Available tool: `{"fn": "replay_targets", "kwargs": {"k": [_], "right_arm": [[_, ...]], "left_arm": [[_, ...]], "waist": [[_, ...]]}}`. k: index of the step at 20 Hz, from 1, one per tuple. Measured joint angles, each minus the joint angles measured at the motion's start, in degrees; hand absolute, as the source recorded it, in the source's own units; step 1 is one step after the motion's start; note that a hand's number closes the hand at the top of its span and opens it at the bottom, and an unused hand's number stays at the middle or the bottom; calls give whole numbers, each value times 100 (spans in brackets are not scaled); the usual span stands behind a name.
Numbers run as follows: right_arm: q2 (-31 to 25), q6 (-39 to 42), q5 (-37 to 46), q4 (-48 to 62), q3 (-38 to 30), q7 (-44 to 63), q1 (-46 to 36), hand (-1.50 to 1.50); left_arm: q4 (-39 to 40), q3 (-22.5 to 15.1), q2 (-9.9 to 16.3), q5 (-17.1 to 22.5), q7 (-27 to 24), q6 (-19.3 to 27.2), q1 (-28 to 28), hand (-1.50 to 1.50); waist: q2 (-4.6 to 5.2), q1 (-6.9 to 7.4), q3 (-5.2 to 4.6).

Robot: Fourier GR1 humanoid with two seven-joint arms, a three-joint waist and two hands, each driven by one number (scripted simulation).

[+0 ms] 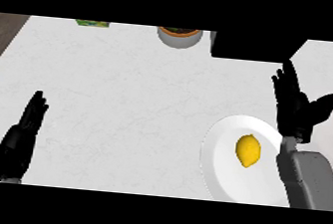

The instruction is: Pick the lemon from the plate and place it in the plate

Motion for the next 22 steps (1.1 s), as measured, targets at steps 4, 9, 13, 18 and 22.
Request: {"fn": "replay_targets", "kwargs": {"k": [4, 9, 13, 18, 22], "right_arm": [[-524, 156, 81, -390, -179, 76, -59, 150], [-1801, 6, 1048, -395, -404, 146, 90, -150], [-1664, -842, 1420, -812, -714, -233, 798, -150], [-1486, -891, 1396, -1845, -921, -555, 1853, -150], [-1848, -473, 1520, -2531, -944, -116, 2428, -150]], "left_arm": [[121, -123, -149, 96, 421, -106, -18, 0], [289, -365, -472, 435, 889, -380, 0, 0], [258, -484, -661, 569, 1218, -509, -145, 0], [319, -429, -822, 556, 1501, -710, -322, 0], [364, -421, -949, 456, 1500, -766, -351, 0]], "waist": [[-20, -108, -79], [14, -323, -162], [-28, -318, -131], [-34, -202, -122], [-42, -169, -120]]}}
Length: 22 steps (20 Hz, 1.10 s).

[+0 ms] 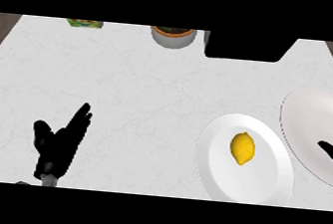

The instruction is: Pick the lemon from the plate and place it in the plate

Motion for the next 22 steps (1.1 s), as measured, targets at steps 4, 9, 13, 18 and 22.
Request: {"fn": "replay_targets", "kwargs": {"k": [4, 9, 13, 18, 22], "right_arm": [[-644, 704, 252, -380, 293, 834, 285, -150], [-1203, 1484, 495, -890, 770, 2164, 125, -150], [-1231, 1805, 923, -1314, 1340, 3257, -94, -150], [-848, 2127, 1516, -1331, 2040, 4317, -730, -150], [-386, 2211, 2139, -1102, 2479, 4745, -1021, -150]], "left_arm": [[2, 33, 15, 2, 92, -42, -44, 0], [47, 14, -77, -63, 198, -56, -186, 0], [81, 31, -164, -113, 316, -58, -277, 0], [176, 124, -267, -227, 300, -178, -307, 0], [141, 219, -326, -339, 330, -260, -250, 0]], "waist": [[5, 31, -7], [20, 94, -12], [22, 121, -10], [24, 140, -6], [21, 136, -2]]}}
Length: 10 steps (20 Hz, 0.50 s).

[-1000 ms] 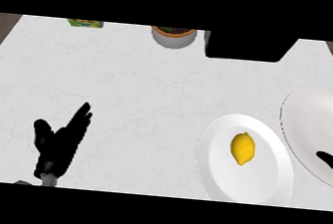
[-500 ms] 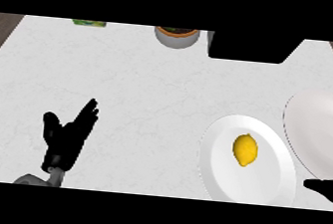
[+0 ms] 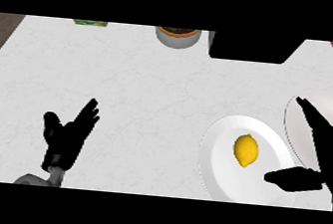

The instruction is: Pick the lemon from the plate and place it in the plate

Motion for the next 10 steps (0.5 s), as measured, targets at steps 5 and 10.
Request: {"fn": "replay_targets", "kwargs": {"k": [5, 10], "right_arm": [[473, 270, 209, 293, 162, 227, -120, -150], [961, 326, 463, 668, 282, 120, -137, -150]], "left_arm": [[-30, 112, -159, -173, -81, -56, 105, 0], [-134, 350, -109, -178, 139, -292, 196, 0]], "waist": [[-4, -15, 5], [0, -20, 2]]}}
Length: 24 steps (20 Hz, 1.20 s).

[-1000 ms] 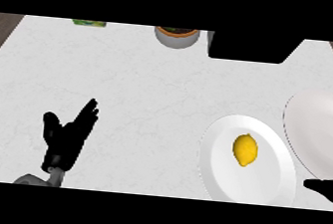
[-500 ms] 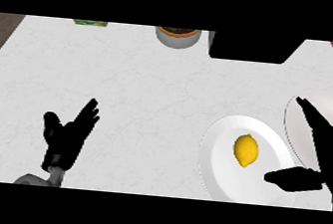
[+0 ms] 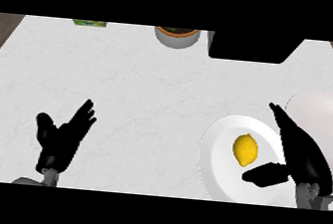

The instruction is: Pick the lemon from the plate and place it in the plate

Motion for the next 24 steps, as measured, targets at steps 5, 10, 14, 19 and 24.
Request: {"fn": "replay_targets", "kwargs": {"k": [5, 10, 14, 19, 24], "right_arm": [[498, 61, 452, 354, 80, -8, -180, -150], [642, 151, 931, 575, 130, 32, -150, -150], [803, 187, 1224, 909, 65, -19, -210, -150], [1001, 289, 1359, 1259, -130, -258, -261, -150], [1140, 257, 1495, 1688, -248, -644, -175, 150]], "left_arm": [[63, 149, -197, -229, -3, -118, -2, 0], [41, 263, -307, -373, 35, -200, 15, 0], [-91, 391, -307, -430, 100, -349, 165, 0], [-43, 439, -552, -692, 153, -341, 117, 0], [-99, 581, -636, -810, 164, -473, 181, 0]], "waist": [[-4, -1, 5], [-5, -5, 5], [-1, -2, 0], [-4, -5, 5], [-3, -6, 5]]}}
